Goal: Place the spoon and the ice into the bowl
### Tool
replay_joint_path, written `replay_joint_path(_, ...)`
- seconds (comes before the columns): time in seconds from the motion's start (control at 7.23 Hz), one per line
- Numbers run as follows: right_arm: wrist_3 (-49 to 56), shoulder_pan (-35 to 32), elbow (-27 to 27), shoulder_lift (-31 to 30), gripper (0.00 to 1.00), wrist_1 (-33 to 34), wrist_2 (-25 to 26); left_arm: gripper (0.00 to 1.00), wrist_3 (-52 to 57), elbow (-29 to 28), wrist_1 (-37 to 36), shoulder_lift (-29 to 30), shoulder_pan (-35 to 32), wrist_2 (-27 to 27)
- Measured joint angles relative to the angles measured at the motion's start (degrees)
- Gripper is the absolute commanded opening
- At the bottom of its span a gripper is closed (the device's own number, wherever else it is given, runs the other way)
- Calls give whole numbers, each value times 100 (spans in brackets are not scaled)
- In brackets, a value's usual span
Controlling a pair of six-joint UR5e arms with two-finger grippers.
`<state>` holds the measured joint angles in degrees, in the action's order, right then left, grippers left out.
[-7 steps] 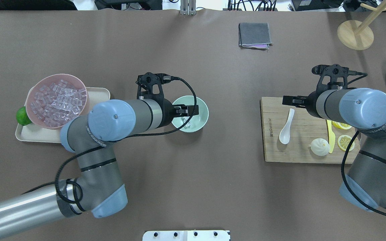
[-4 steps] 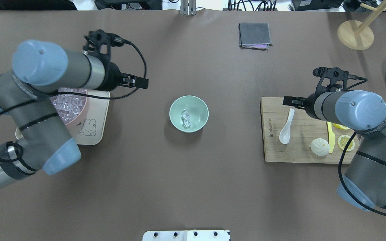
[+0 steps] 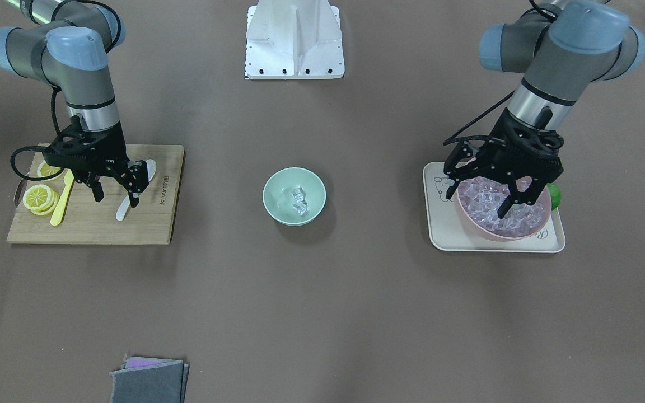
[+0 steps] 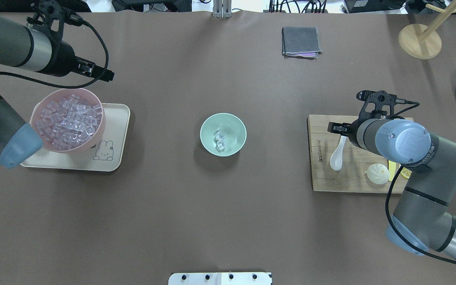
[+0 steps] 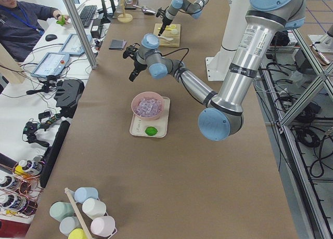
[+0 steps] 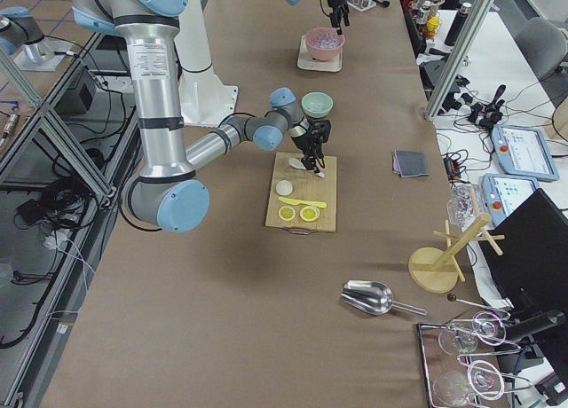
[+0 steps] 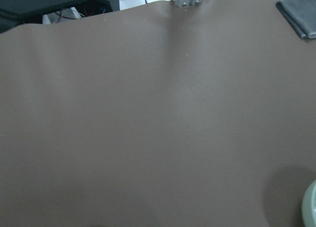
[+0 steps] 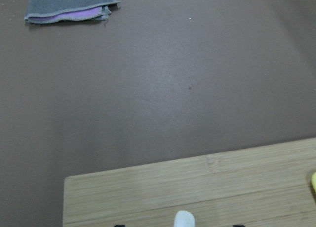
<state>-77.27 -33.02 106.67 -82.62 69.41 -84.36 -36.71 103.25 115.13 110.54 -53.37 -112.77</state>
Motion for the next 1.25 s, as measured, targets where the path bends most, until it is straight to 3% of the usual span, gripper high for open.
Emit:
replay_joint_path(0.55, -204, 322, -126, -81, 56, 42, 337, 98, 67, -6, 0, -38, -59, -52)
replay_joint_path(0.69, -274, 388, -128, -84, 41, 50, 401, 98, 65, -6, 0, -36, -59, -52)
replay_joint_path(0.83, -308, 424, -129, -87, 6, 54, 430, 98, 62, -6, 0, -34, -55, -50)
replay_joint_path(0.97, -324, 439, -129, -81, 0, 57, 439, 98, 59, -9, 0, -33, -49, -47)
replay_joint_path(1.25, -326, 450, -128, -47, 0, 63, 439, 98, 58, -17, 4, -33, -44, -42)
